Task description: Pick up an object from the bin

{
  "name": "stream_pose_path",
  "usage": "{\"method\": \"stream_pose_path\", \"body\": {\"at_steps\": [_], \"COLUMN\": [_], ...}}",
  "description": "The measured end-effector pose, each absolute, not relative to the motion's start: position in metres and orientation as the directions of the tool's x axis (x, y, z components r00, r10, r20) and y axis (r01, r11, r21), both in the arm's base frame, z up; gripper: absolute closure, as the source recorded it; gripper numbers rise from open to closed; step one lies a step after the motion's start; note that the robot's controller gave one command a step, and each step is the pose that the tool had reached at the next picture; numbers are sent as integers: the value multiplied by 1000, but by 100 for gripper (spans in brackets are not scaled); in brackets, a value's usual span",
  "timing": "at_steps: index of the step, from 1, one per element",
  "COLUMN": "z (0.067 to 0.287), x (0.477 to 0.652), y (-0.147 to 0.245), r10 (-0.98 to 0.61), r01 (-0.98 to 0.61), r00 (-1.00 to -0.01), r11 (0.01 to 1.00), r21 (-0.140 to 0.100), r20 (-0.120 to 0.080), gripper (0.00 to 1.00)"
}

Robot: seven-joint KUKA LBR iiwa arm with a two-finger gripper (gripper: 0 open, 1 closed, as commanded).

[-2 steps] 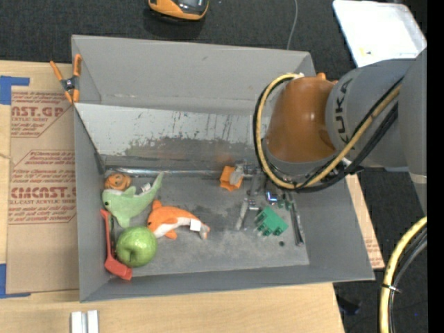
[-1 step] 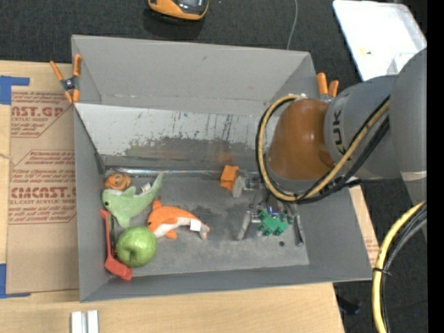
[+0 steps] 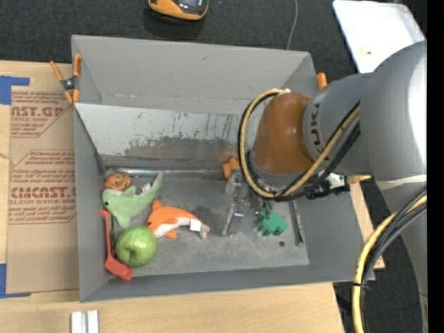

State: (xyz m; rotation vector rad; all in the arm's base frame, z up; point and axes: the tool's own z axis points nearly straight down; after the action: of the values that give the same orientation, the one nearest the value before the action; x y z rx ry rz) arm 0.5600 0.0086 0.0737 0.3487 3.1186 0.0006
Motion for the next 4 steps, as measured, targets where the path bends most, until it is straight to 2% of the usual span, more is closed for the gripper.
{"method": "stream_pose_path", "body": {"at_steps": [1, 2, 3, 4], "z": [72, 73, 73, 74], "x": [531, 550, 559, 534], "y": [-3, 37, 85, 109], "r10": [236, 173, 161, 270], "r01": [235, 173, 161, 270], "r00": [-972, -985, -987, -963], "r11": [972, 985, 987, 963], "r21": [4, 1, 4, 6], "r20": [-12, -10, -11, -15], "gripper": [0, 0, 0, 0]}}
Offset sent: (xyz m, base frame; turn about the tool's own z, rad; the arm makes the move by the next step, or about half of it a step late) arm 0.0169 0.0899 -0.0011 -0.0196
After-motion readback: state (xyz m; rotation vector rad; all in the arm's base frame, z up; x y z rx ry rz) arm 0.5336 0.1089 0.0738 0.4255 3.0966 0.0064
